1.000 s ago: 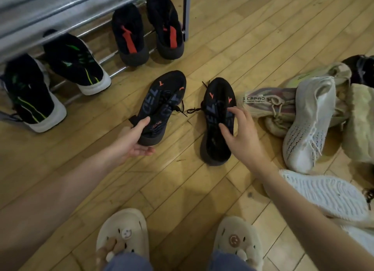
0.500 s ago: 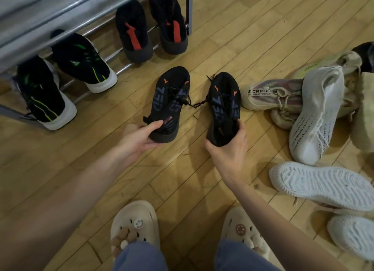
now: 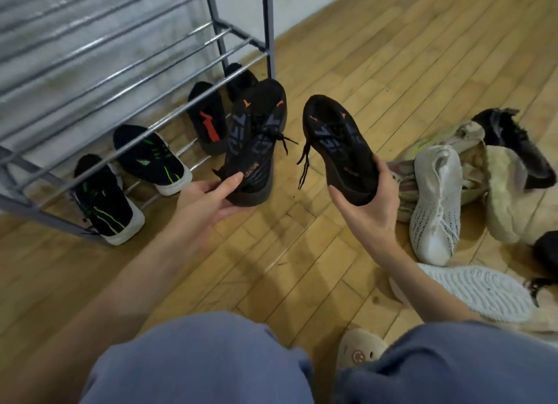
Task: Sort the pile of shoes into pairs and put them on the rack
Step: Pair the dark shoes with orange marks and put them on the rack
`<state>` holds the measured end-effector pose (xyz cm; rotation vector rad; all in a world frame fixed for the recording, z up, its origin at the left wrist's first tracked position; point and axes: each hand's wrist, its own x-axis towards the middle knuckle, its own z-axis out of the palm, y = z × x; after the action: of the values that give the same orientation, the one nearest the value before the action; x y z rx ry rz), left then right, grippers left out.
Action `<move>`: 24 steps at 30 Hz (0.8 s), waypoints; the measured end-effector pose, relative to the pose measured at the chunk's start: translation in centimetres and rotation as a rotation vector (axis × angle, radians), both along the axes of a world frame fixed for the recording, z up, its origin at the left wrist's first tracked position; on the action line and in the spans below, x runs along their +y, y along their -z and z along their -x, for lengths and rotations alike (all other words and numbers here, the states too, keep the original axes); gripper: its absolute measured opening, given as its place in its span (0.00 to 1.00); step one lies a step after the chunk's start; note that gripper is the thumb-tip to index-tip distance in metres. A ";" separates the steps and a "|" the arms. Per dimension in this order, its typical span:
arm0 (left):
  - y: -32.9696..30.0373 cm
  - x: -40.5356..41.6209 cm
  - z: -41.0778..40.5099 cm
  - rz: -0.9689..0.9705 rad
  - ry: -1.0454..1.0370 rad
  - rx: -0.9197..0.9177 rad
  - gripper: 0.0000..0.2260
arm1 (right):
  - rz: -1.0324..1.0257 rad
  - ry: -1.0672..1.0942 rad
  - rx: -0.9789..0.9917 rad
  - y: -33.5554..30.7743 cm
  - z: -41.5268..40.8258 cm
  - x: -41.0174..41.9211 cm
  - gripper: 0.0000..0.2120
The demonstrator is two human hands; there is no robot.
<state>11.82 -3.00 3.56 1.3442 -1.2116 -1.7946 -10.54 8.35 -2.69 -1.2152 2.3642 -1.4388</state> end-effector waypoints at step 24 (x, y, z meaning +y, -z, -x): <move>-5.4 -5.8 -3.1 0.109 -0.186 0.019 0.21 | 0.133 -0.348 0.140 -8.4 -0.2 -12.9 0.35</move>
<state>14.87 -8.76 8.95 1.3281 -1.1187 -1.5866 -10.39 -4.51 5.75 -1.7122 2.0248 -1.4510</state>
